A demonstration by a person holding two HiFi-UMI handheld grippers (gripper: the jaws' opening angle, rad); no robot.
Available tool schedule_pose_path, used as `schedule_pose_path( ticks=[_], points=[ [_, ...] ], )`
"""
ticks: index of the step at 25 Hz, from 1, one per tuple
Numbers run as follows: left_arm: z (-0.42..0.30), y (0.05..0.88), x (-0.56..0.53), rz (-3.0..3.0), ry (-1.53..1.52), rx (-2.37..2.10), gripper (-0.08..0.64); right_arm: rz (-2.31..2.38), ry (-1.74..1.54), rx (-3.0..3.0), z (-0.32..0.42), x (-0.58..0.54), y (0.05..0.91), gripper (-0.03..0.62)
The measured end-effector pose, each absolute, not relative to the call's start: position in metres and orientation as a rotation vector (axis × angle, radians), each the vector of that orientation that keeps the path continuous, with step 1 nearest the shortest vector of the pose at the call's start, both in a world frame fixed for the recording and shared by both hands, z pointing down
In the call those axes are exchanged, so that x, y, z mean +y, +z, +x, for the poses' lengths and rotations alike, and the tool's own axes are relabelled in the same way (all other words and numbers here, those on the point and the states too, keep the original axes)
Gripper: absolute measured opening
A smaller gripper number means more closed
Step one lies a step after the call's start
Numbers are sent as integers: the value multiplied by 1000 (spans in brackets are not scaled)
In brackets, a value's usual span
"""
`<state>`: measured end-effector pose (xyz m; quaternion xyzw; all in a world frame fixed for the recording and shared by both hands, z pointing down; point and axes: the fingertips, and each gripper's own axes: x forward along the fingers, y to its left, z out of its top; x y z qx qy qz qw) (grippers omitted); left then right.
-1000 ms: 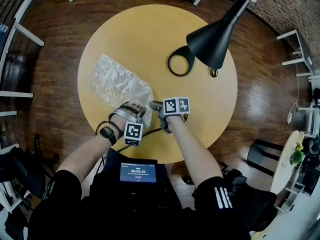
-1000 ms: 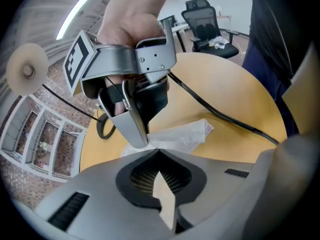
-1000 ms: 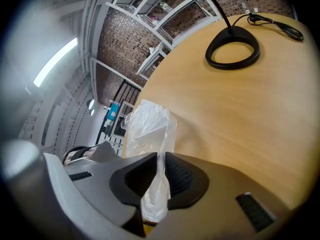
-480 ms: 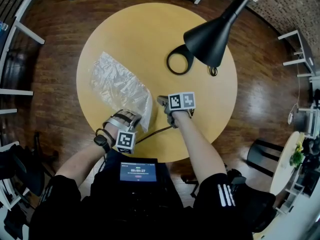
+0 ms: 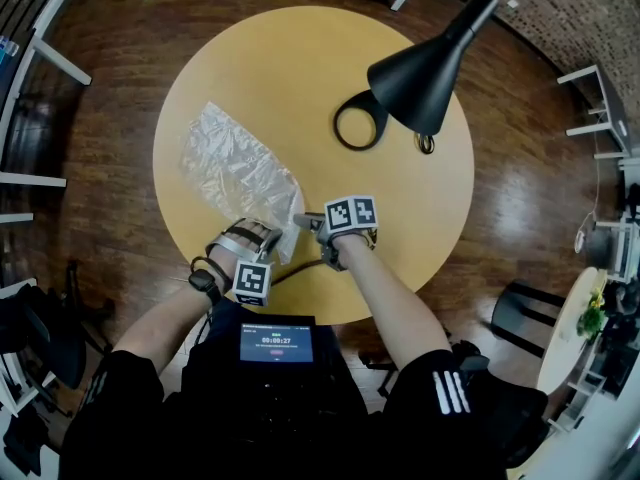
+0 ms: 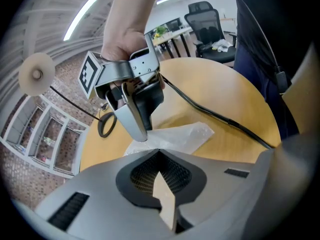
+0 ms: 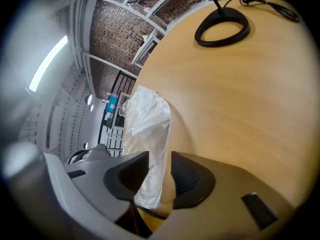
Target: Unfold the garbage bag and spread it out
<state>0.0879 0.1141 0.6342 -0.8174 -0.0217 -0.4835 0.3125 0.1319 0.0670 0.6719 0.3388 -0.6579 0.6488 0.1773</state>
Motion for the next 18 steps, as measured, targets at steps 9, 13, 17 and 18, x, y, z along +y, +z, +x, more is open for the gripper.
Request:
schedule_pose_path(
  ticks=[9, 13, 17, 18],
  points=[
    [90, 639, 126, -2157, -1268, -82, 0, 959, 1686, -1885, 154, 64, 671, 18],
    [92, 642, 141, -2151, -1257, -113, 0, 976, 1604, -1869, 179, 59, 670, 18],
    [98, 638, 154, -2188, -1236, -135, 0, 963, 1492, -1865, 195, 52, 668, 18],
    [100, 639, 157, -2195, -1234, -140, 0, 954, 1457, -1863, 199, 51, 669, 18]
  ],
)
